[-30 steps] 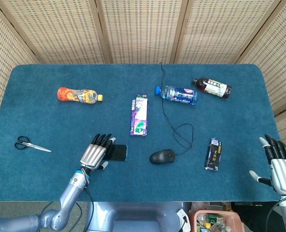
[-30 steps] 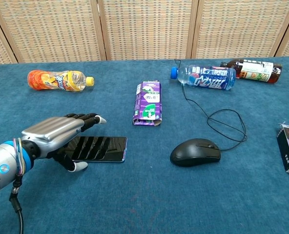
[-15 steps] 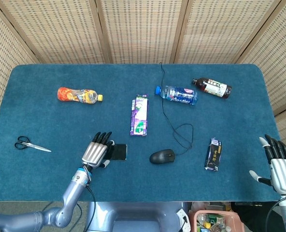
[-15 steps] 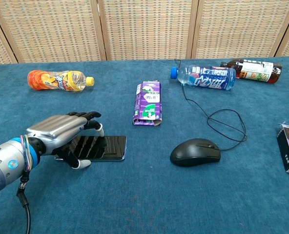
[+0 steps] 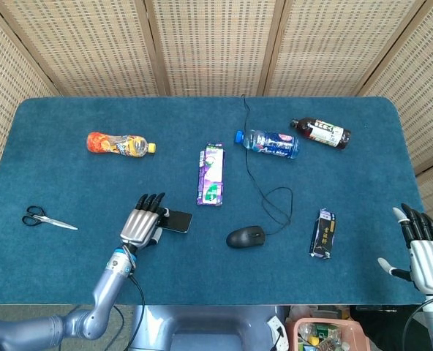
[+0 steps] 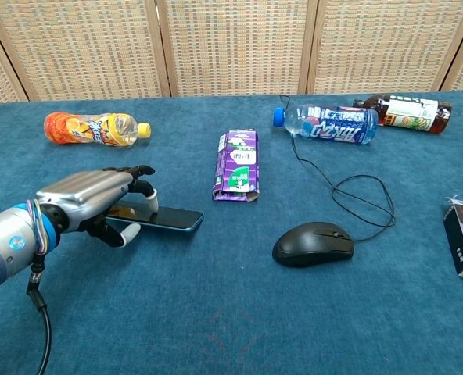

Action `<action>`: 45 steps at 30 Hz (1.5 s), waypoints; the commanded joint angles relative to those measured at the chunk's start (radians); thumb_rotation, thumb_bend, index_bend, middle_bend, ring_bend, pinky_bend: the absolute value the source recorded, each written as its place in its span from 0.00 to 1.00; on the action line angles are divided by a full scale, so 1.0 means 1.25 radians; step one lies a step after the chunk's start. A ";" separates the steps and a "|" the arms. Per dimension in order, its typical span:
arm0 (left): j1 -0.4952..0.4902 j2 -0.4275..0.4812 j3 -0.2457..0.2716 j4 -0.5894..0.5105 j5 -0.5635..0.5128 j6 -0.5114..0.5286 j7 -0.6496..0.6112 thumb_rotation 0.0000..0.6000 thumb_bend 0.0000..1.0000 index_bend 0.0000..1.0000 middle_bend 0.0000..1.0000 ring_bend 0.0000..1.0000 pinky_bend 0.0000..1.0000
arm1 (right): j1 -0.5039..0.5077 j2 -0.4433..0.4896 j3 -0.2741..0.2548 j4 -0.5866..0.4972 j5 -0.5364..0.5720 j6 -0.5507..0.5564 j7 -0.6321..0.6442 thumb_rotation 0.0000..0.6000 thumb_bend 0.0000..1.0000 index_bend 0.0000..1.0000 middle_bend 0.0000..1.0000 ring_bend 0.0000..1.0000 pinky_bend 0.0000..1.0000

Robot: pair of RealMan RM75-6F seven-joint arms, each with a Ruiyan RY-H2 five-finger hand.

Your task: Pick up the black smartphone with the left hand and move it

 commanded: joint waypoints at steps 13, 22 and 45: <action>-0.119 0.021 -0.099 0.003 -0.194 -0.045 0.101 1.00 0.50 0.42 0.00 0.00 0.00 | 0.004 -0.006 -0.001 0.005 0.008 -0.012 -0.010 1.00 0.00 0.00 0.00 0.00 0.00; -0.223 0.007 -0.154 0.093 -0.337 -0.090 0.136 1.00 0.50 0.45 0.00 0.00 0.00 | 0.010 -0.015 0.001 0.017 0.023 -0.031 -0.016 1.00 0.00 0.00 0.00 0.00 0.00; -0.358 -0.065 -0.167 0.350 -0.393 -0.176 0.056 1.00 0.33 0.01 0.00 0.00 0.00 | 0.026 -0.035 0.011 0.058 0.073 -0.087 -0.013 1.00 0.00 0.00 0.00 0.00 0.00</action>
